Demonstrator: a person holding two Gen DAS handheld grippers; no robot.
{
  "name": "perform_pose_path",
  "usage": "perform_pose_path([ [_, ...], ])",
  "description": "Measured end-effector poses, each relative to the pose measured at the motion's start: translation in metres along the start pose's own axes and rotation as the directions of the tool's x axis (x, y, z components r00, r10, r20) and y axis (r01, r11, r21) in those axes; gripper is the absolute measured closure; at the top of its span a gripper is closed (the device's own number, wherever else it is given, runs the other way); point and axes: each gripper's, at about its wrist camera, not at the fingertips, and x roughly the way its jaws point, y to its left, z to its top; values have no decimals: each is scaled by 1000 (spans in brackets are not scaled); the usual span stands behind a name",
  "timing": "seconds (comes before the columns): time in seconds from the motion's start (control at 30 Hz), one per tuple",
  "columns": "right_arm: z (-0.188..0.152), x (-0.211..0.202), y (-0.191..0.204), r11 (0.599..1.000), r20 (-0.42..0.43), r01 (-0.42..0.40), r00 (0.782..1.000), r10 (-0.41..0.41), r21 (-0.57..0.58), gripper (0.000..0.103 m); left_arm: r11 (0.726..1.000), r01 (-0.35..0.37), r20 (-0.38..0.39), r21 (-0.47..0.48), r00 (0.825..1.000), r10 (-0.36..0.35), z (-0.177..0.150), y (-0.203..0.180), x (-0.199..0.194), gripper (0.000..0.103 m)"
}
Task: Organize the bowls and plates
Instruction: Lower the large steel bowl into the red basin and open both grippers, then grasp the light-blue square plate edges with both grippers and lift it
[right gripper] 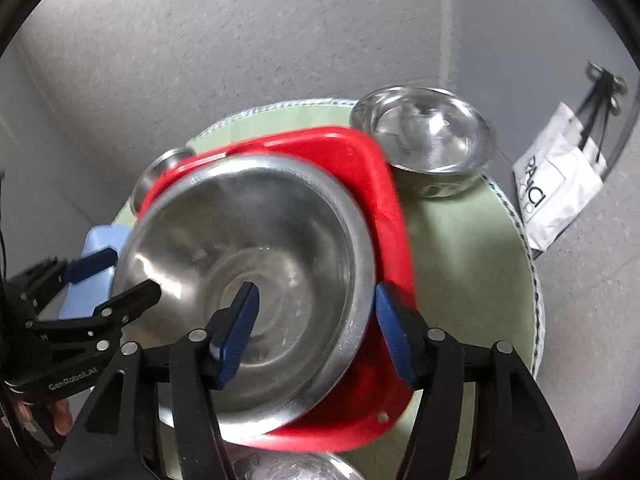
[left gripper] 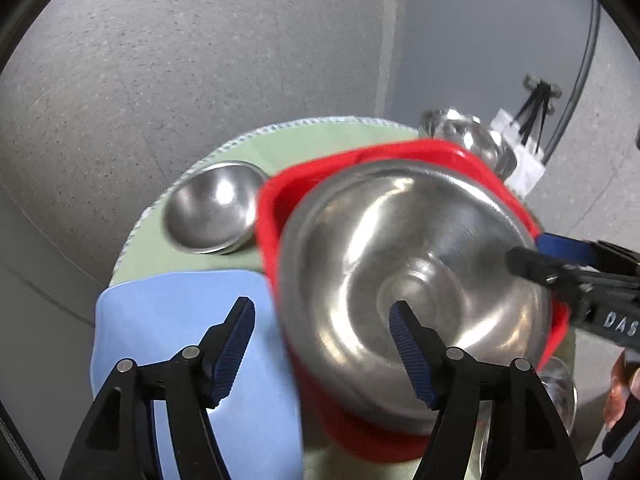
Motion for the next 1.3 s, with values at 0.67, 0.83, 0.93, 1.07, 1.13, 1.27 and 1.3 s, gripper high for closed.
perform_pose_path([
  [0.67, -58, -40, 161, 984, 81, -135, 986, 144, -114, 28, 936, -193, -90, -293, 981, 174, -133, 164, -27, 32],
  [0.83, -72, -28, 188, 978, 53, -148, 986, 157, -143, 28, 940, -107, -128, -325, 989, 69, -156, 170, -8, 67],
  [0.93, -79, -22, 192, 978, 36, -148, 987, 155, -146, 28, 934, -81, -111, -348, 993, 45, -172, 181, -10, 75],
  [1.07, -89, -8, 194, 982, 18, -126, 991, 129, -139, 28, 933, -73, -104, -352, 994, 39, -182, 191, -9, 81],
  [1.13, -91, 2, 197, 982, 14, -115, 993, 119, -147, 28, 934, -69, -96, -351, 995, 38, -188, 196, -13, 81],
  [1.27, -91, 15, 204, 978, 8, -117, 993, 120, -174, 33, 938, -71, -92, -339, 995, 42, -188, 197, -15, 81],
  [1.3, -90, 20, 206, 977, 0, -118, 993, 119, -177, 36, 939, -73, -91, -335, 995, 45, -190, 197, -15, 81],
])
